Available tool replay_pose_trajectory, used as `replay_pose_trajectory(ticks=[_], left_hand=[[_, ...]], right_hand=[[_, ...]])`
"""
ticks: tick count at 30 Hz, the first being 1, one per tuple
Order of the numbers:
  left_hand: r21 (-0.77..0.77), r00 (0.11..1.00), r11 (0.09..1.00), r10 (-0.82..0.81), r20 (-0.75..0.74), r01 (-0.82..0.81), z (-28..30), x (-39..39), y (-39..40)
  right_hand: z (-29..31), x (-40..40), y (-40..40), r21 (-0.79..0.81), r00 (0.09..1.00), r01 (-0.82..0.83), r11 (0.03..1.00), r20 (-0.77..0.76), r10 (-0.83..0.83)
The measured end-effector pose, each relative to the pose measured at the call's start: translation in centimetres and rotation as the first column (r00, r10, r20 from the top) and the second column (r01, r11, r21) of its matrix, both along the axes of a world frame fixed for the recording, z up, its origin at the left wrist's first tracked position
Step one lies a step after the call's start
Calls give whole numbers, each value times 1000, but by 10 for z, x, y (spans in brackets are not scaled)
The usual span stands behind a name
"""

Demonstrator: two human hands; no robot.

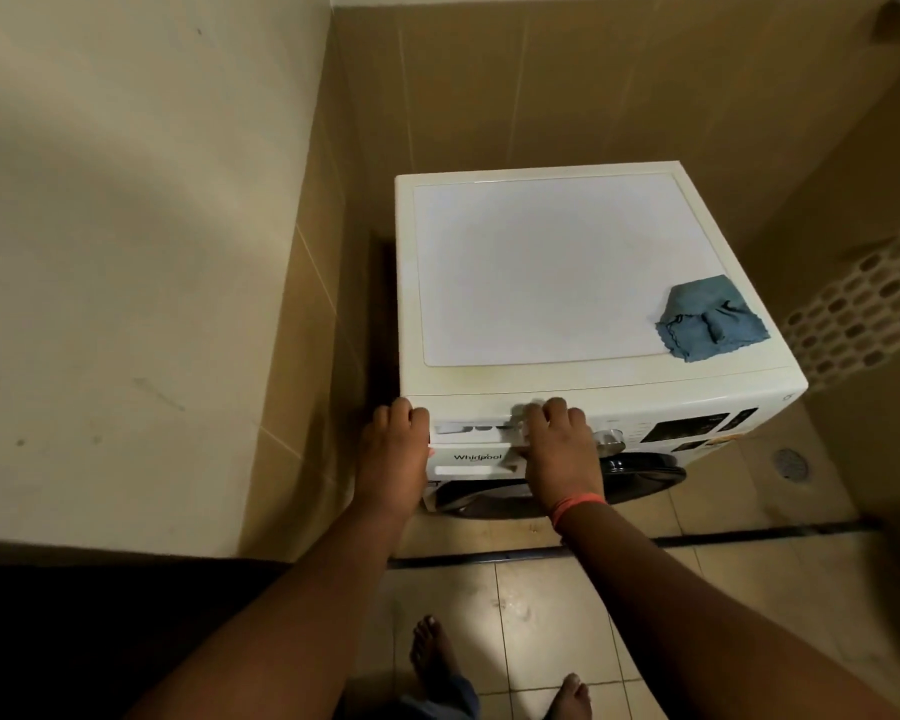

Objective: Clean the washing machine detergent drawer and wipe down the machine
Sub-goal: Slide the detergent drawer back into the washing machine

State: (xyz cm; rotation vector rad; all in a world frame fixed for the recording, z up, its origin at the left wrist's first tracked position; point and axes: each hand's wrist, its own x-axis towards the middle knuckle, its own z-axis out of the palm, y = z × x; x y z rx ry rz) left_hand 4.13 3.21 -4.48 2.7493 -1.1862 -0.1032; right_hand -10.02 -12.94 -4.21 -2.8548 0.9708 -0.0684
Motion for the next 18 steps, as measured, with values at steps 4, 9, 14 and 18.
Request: replay_pose_trajectory(ticks=[4,9,14,18], left_hand=[[27,996,999,25,91,-28,3,18,-11],[38,996,997,63,60,-65,5,30,-22],[-29,992,992,123,22,-122,-2,21,-20],[-303,583,563,425,-693,-769,-3,-3,-27]], right_hand=[[5,17,-14,-144,996,-2,990,-88,-11],[8,32,-26,-155,984,-7,988,-179,-21],[3,30,-22,-134,995,-11,991,-97,-2],[-8,22,9,152,968,98,984,217,-130]])
